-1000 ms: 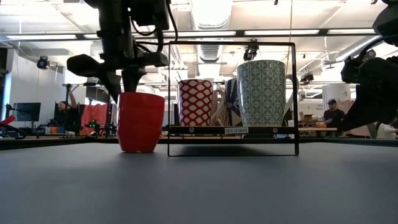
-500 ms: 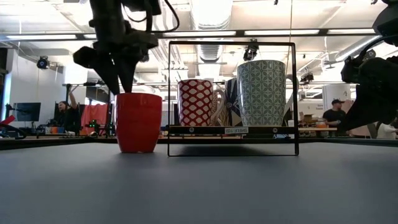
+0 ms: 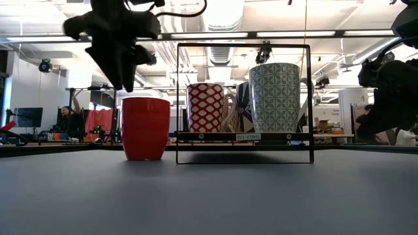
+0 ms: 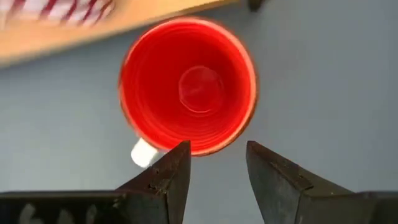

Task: Place coffee mugs
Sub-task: Put the red mug on the shelf

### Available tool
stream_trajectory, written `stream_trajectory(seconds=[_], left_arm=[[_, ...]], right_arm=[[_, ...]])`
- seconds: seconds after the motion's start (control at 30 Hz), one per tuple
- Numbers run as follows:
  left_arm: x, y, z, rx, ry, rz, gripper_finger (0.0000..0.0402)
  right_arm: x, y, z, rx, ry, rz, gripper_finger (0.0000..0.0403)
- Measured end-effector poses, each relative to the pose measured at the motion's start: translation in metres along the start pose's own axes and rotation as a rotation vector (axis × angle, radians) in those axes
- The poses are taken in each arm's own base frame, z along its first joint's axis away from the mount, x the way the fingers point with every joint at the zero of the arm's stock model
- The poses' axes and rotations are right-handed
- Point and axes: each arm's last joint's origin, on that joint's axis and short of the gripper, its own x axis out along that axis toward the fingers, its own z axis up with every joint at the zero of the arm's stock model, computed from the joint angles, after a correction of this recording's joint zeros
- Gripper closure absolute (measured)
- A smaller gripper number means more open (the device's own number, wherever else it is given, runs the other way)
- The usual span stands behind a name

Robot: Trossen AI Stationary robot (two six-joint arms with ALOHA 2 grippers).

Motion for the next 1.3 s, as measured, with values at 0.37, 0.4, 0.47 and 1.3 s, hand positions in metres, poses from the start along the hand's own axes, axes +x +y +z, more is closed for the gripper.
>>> stream_trajectory(seconds=[0.37,0.4,0.47,1.3], left_arm=[[0.006,0.002,0.001,0.506,0.036,0.027,0.0266],[0.006,0.001,0.001,0.54,0.039,0.024,0.0268],[0.009,0.001,0.002,0.608,0.055,0.014,0.0273],[0.058,-0.001,0.011,0.562,0.217,-0.065,0.0389]], right_arm=[[0.0,0.0,0.0,0.0,0.0,0.0,0.0349],[0.0,0.0,0.0,0.0,0.0,0.0,0.0349],[0.0,0.0,0.0,0.0,0.0,0.0,0.0349],[0.0,0.0,0.0,0.0,0.0,0.0,0.0349]])
